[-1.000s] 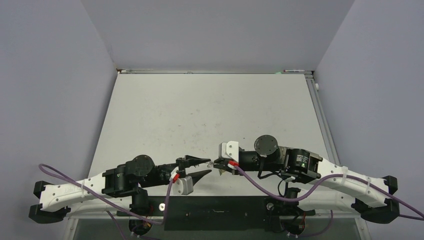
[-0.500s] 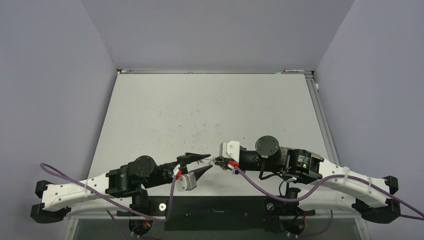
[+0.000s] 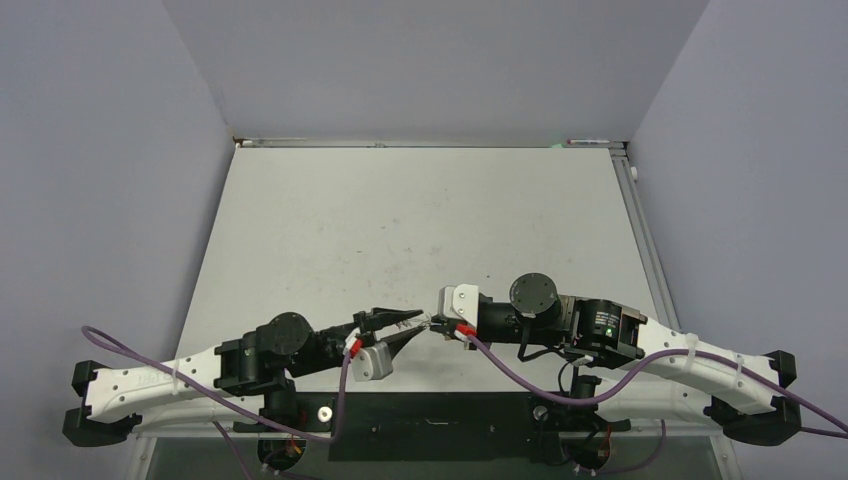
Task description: Put the keys on the keyring
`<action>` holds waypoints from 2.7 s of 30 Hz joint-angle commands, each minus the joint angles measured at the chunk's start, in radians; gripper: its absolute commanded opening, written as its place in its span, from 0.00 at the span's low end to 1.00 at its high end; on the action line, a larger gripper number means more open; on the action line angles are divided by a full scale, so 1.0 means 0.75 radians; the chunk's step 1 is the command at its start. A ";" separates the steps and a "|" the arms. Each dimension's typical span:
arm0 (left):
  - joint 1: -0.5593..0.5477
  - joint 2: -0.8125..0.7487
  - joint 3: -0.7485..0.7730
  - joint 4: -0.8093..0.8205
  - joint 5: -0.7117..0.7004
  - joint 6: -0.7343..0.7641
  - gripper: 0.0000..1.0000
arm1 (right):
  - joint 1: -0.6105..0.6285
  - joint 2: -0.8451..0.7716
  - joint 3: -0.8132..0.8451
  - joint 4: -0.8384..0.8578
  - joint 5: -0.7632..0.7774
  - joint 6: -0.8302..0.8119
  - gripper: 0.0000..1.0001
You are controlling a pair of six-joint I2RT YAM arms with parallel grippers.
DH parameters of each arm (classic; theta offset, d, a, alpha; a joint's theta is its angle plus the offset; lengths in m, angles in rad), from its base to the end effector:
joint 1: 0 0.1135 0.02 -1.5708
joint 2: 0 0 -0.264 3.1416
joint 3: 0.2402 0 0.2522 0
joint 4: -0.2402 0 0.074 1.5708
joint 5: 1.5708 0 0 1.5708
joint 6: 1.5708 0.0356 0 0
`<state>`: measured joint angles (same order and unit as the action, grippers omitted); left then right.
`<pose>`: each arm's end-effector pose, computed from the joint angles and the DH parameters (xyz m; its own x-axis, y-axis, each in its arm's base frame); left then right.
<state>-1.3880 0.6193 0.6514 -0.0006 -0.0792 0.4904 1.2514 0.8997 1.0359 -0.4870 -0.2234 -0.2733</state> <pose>0.0314 -0.1542 0.3380 0.4600 0.0946 -0.8829 0.8493 0.2430 0.4686 0.0529 0.1852 0.3756 0.1636 -0.3435 -0.9248 -0.9835 0.0166 -0.1802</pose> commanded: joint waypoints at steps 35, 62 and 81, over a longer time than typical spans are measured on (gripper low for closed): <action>-0.103 0.025 0.123 -0.218 -0.045 0.290 0.00 | 0.037 -0.131 0.020 0.175 0.367 0.146 0.53; -0.084 -0.145 -0.189 0.163 -0.315 0.585 0.00 | -0.763 0.207 0.045 -0.339 0.525 1.087 0.82; -0.082 -0.296 -0.360 0.264 -0.258 0.628 0.00 | -0.814 0.201 -0.157 -0.430 0.721 1.419 0.66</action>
<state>-1.4509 0.4030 0.3817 0.1078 -0.2993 0.9314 0.6426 1.0630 0.9482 -0.7712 0.2531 0.6876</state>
